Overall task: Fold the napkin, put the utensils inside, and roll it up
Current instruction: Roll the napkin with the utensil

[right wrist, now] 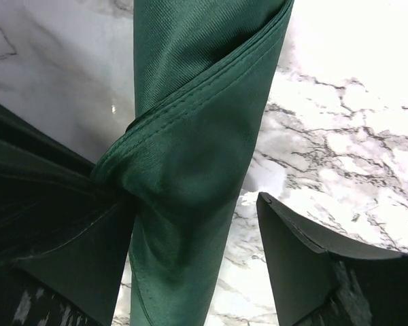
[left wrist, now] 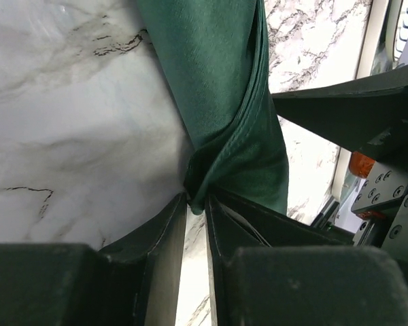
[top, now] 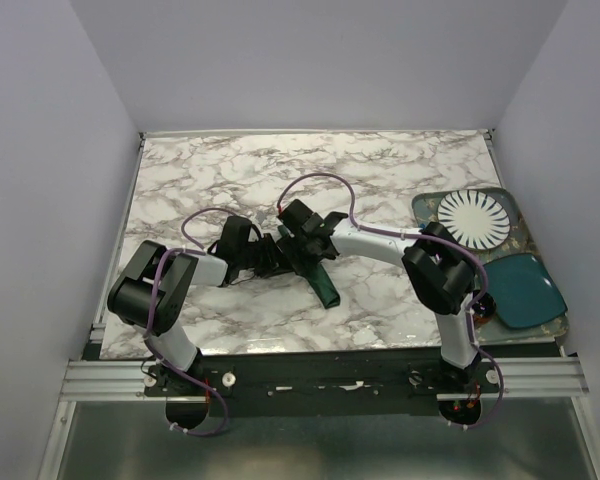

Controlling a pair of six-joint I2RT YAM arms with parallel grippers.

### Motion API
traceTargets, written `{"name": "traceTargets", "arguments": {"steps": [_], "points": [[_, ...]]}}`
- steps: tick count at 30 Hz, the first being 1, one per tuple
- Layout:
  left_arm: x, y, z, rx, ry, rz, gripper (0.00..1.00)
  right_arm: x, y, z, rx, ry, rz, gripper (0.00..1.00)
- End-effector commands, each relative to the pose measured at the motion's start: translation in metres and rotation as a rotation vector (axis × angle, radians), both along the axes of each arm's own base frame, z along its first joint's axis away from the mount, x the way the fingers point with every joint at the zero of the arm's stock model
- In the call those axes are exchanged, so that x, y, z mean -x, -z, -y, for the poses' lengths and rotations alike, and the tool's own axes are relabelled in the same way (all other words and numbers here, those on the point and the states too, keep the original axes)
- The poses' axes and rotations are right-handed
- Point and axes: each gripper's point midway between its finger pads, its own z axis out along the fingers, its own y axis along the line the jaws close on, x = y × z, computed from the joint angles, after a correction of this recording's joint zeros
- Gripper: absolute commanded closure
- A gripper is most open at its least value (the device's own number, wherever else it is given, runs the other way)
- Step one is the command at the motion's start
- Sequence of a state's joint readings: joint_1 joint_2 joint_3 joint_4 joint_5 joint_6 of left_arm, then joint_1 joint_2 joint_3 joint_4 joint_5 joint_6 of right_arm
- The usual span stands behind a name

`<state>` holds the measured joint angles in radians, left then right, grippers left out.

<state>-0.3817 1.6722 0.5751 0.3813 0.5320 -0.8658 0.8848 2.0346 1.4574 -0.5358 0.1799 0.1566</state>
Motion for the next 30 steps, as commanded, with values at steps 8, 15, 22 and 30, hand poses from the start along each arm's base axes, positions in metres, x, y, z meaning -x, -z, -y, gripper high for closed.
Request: {"name": "traceTargets", "arguments": {"steps": [8, 15, 22, 30], "points": [[-0.007, 0.0, -0.039, -0.222, -0.143, 0.039, 0.62, 0.003, 0.026, 0.011, 0.063, 0.029, 0.002, 0.37], [-0.018, -0.04, -0.073, -0.304, -0.27, 0.155, 0.57, 0.014, 0.038, 0.006, -0.01, 0.024, -0.058, 0.41], [-0.018, -0.052, -0.065, -0.251, -0.243, 0.18, 0.57, 0.001, 0.045, 0.024, -0.118, 0.112, -0.148, 0.51], [-0.017, -0.047, -0.045, -0.174, -0.187, 0.15, 0.58, -0.029, 0.047, 0.059, -0.177, 0.234, -0.18, 0.51]]}}
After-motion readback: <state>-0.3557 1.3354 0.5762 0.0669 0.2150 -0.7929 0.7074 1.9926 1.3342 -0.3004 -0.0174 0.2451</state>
